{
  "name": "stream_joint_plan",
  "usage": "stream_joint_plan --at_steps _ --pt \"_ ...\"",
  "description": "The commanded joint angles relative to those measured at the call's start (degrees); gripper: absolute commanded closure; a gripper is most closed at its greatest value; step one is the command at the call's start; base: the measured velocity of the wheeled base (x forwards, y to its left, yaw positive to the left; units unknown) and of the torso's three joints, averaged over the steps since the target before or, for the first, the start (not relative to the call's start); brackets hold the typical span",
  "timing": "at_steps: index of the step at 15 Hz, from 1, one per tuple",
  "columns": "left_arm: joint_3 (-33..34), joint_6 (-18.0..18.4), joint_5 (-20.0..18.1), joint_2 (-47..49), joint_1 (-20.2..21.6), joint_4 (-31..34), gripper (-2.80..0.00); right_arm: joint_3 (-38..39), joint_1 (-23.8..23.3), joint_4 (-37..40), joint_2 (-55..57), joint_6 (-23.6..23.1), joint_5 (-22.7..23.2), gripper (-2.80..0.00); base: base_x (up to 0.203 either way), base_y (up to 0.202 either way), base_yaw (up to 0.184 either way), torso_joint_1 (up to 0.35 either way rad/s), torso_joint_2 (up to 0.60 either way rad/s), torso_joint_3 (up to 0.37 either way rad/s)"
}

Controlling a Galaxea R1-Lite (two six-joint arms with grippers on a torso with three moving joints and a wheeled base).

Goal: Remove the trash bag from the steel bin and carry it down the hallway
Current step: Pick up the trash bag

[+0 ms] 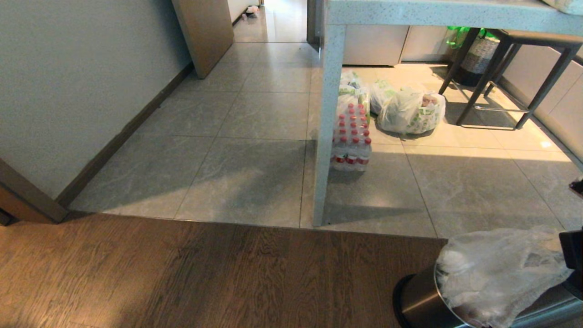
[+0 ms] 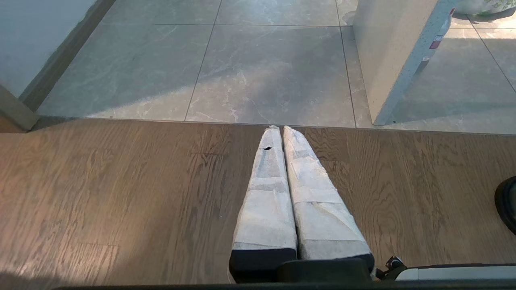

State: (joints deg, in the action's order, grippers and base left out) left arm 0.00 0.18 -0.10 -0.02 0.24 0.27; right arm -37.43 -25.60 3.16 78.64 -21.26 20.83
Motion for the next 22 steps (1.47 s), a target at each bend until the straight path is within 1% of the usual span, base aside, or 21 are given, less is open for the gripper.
stream_joint_plan --at_steps 1,4,8,9,11,12,14,15,19,22 --pt "0.1 0.0 0.0 0.0 0.0 0.0 0.00 3.8 1.7 -0.2 -14.4 5.7 -1.0 0.00 0.000 0.000 0.000 0.000 0.00 0.000" --pt "0.1 0.0 0.0 0.0 0.0 0.0 0.00 12.3 7.2 -0.1 -29.4 10.9 -4.8 0.00 0.000 0.000 0.000 0.000 0.00 0.000" --pt "0.1 0.0 0.0 0.0 0.0 0.0 0.00 26.1 16.1 -0.5 -49.5 13.9 -9.8 0.00 0.000 0.000 0.000 0.000 0.00 0.000" --pt "0.1 0.0 0.0 0.0 0.0 0.0 0.00 29.2 17.9 -1.1 -53.2 14.7 -12.0 0.00 0.000 0.000 0.000 0.000 0.00 0.000" --pt "0.1 0.0 0.0 0.0 0.0 0.0 0.00 33.1 21.3 -1.6 -59.5 18.0 -17.1 0.00 0.000 0.000 0.000 0.000 0.00 0.000" --pt "0.1 0.0 0.0 0.0 0.0 0.0 0.00 34.5 22.4 -1.7 -61.9 19.1 -18.5 0.00 0.000 0.000 0.000 0.000 0.00 0.000" --pt "0.1 0.0 0.0 0.0 0.0 0.0 0.00 36.3 23.4 -2.3 -66.8 19.5 -20.1 0.00 0.000 0.000 0.000 0.000 0.00 0.000" --pt "0.1 0.0 0.0 0.0 0.0 0.0 0.00 37.1 24.0 -3.7 -68.6 19.6 -20.4 0.00 0.000 0.000 0.000 0.000 0.00 0.000" --pt "0.1 0.0 0.0 0.0 0.0 0.0 0.00 37.5 24.9 -3.8 -77.8 20.0 -20.6 0.00 0.000 0.000 0.000 0.000 0.00 0.000" --pt "0.1 0.0 0.0 0.0 0.0 0.0 0.00 37.5 25.1 -3.5 -78.7 21.5 -20.7 0.00 0.000 0.000 0.000 0.000 0.00 0.000"
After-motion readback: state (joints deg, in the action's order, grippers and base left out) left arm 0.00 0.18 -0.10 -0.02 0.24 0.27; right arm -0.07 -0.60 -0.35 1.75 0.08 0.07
